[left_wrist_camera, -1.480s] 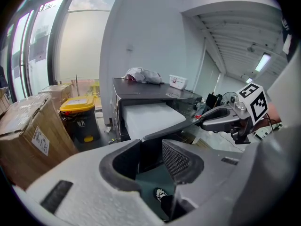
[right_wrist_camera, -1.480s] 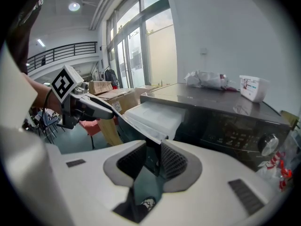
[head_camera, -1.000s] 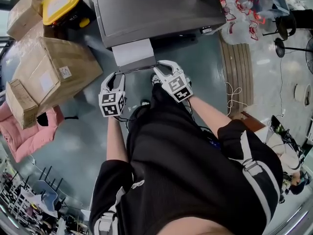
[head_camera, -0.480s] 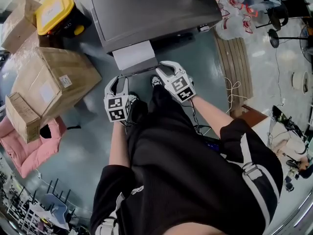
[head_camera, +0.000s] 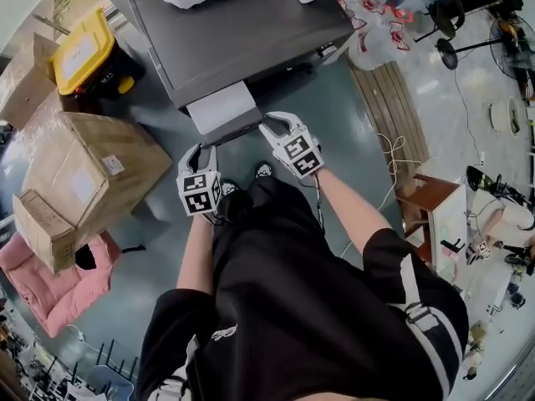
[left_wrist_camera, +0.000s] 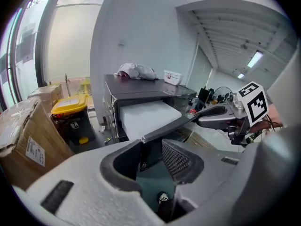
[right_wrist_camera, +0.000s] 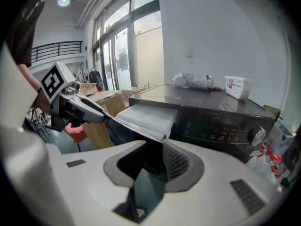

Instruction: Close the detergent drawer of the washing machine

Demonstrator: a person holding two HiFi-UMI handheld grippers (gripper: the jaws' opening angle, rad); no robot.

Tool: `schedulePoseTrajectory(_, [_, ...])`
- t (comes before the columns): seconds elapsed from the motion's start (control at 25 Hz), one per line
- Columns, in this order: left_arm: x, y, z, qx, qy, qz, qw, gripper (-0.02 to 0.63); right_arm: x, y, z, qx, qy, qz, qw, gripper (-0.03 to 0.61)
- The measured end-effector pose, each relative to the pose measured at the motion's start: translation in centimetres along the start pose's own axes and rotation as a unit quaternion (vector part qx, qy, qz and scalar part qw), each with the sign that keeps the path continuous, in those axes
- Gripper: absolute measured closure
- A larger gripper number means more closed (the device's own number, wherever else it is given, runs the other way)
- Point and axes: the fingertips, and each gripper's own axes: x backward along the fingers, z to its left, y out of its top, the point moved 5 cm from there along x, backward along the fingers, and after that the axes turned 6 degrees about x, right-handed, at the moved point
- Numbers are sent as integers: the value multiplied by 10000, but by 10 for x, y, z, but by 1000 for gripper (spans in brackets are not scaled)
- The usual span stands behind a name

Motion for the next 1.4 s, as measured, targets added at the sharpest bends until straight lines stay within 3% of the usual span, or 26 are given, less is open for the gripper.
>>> schedulePoseTrajectory(0.6, [-1, 2, 0, 109, 489, -116, 9987, 470, -2, -3, 0, -116, 48, -516, 9986, 482])
schedulePoseTrajectory(1.08, [-2, 1, 0, 202, 570, -421, 9973, 471, -3, -3, 0, -247, -101, -717, 9971, 482])
schedulePoseTrajectory(1.4, [-3, 3, 1, 238, 526, -416, 9975, 471, -5, 0, -3, -284, -99, -682, 9972, 480])
